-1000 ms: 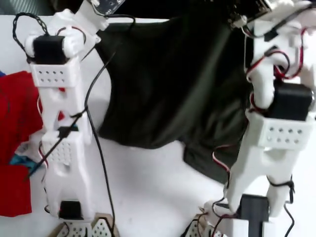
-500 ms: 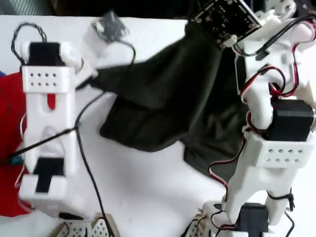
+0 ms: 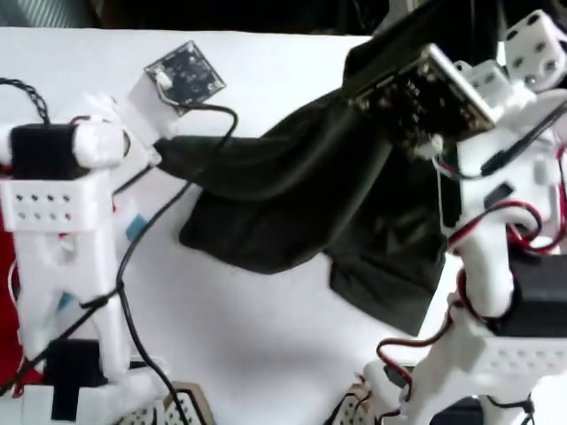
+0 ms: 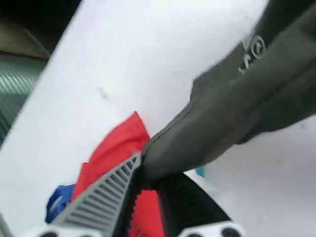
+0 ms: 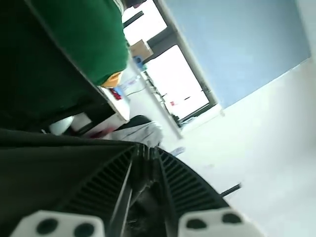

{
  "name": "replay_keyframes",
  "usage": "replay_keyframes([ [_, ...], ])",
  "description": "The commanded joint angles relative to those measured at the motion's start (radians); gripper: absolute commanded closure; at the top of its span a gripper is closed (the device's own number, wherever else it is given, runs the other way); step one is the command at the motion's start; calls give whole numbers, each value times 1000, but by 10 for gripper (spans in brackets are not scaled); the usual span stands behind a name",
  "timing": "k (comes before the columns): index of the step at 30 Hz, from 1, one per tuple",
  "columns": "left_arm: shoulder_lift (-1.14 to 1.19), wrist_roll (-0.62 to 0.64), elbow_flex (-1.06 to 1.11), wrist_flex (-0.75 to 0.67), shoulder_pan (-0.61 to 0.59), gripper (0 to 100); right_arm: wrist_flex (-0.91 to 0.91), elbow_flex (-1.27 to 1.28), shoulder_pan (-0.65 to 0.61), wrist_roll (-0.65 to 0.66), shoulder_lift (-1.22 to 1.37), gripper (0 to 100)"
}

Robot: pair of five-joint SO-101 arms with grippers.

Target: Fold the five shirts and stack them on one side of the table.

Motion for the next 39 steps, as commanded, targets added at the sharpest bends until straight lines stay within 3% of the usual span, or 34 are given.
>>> replay_keyframes([
  [1,-41,-5,-124,-9,-7,980,-68,-34,13,40,-25,979],
  [10,-38,-5,-385,-14,-7,980,-314,-32,140,40,-36,979],
  [24,-35,-2,-387,-15,-16,980,-277,-26,137,40,-30,979],
  [30,30,0,-328,-160,-36,980,-334,66,136,38,44,979],
  [36,189,49,-288,-437,-108,980,-456,138,105,-3,163,979],
  [39,225,58,-348,-466,-114,980,-509,135,104,-40,194,979],
])
